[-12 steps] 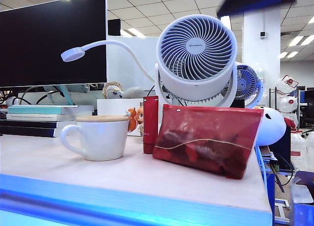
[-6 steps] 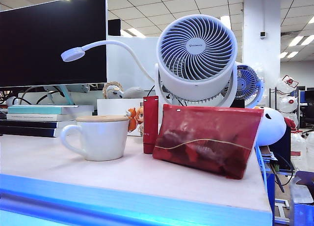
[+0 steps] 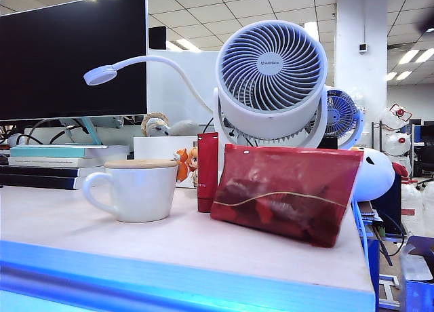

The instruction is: Open the drawer, place the cleaning sponge inside, then close the drawer.

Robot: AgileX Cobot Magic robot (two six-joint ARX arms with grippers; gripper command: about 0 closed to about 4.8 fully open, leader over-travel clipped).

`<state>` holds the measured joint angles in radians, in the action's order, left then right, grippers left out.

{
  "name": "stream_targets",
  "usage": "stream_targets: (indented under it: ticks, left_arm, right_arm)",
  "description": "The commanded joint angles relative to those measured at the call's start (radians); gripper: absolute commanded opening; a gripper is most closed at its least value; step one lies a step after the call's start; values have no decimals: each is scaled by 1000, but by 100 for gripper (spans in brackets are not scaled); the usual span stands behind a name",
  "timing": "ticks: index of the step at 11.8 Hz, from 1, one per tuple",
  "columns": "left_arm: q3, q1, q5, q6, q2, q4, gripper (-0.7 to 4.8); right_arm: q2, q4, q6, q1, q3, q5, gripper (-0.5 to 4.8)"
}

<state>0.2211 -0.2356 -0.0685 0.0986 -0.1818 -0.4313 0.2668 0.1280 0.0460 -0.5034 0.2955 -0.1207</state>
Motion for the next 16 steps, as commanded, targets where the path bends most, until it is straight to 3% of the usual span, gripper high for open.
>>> stream_targets:
  ticks: [1, 3, 5, 6, 8, 13, 16]
  left_arm:
    - [2, 1, -3, 0, -1, 6, -4]
    - [2, 1, -3, -1, -1, 6, -4]
    - [2, 1, -3, 0, 0, 6, -4]
    - [2, 1, -3, 0, 0, 6, -4]
    - [2, 1, -3, -1, 0, 6, -4]
    - [2, 1, -3, -1, -1, 6, -4]
    - [2, 1, -3, -1, -1, 6, -4]
  right_arm:
    - [-72, -24, 11, 97, -76, -16, -1]
    - [-83, -16, 78, 211, -133, -15, -1]
    - [-85, 2, 89, 313, -201, 49, -2]
    - [-86, 17, 71, 322, -281, 64, -2]
    - [-86, 51, -2, 323, -286, 59, -1]
    - [-265, 58, 13, 325, -285, 74, -1]
    - [-265, 55, 13, 323, -285, 74, -1]
